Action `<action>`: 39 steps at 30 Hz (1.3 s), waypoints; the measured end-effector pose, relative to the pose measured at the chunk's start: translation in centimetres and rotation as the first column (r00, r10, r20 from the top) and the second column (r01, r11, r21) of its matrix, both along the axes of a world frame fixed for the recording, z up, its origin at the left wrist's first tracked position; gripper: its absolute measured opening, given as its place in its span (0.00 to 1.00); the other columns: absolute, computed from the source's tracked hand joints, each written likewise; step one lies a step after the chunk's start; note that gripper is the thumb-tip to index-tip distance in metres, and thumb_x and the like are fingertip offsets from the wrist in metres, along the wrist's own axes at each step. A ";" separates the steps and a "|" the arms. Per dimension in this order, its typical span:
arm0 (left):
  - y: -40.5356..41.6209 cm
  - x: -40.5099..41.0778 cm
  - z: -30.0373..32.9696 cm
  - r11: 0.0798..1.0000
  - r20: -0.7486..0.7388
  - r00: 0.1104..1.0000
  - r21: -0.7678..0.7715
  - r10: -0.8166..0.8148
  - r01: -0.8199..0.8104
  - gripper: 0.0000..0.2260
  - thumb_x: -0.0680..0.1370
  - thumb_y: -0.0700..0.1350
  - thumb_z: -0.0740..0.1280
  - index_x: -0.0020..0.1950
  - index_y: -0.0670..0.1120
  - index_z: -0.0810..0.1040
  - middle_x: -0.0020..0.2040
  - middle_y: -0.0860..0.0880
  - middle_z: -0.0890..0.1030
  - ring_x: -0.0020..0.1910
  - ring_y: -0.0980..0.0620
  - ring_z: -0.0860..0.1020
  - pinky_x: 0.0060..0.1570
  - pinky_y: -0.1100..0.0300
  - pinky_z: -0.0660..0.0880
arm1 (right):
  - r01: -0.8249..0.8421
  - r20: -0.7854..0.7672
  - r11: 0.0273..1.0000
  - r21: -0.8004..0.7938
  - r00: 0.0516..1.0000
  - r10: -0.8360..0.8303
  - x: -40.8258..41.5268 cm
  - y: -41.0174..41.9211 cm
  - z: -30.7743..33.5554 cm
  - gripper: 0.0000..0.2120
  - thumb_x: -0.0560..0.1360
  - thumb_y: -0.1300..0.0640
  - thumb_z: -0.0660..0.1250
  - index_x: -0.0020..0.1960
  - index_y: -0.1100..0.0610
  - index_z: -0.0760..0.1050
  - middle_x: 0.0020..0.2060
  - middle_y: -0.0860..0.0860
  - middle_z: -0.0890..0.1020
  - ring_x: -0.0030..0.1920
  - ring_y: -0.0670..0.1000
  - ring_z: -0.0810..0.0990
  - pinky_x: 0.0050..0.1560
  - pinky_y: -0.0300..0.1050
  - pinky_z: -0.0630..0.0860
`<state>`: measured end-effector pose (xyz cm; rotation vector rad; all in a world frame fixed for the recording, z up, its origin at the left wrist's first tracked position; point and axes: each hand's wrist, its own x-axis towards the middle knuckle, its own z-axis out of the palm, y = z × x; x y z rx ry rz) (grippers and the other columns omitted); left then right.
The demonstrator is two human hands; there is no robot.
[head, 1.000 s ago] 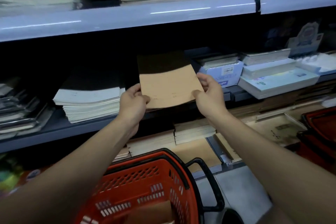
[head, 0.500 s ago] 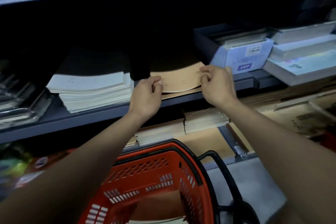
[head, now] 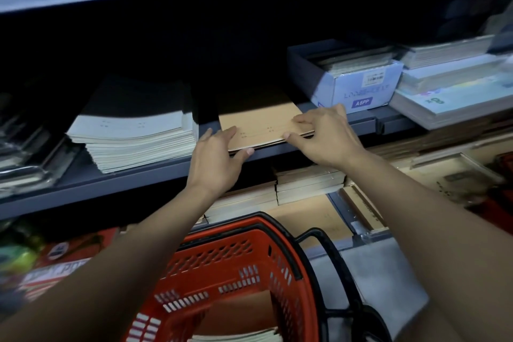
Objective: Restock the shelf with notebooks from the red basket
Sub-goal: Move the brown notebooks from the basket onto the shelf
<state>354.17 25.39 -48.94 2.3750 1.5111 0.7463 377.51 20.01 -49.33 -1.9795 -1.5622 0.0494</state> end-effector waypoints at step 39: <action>0.6 0.7 0.1 0.990 0.221 0.965 0.000 0.139 -0.143 0.16 0.77 0.50 0.75 0.64 0.50 0.83 0.57 0.50 0.85 0.57 0.48 0.82 0.59 0.53 0.79 | 0.070 -0.002 0.996 0.057 0.998 -0.070 -0.6 0.6 -0.5 0.28 0.76 0.39 0.73 0.71 0.52 0.79 0.62 0.51 0.82 0.68 0.57 0.65 0.64 0.51 0.73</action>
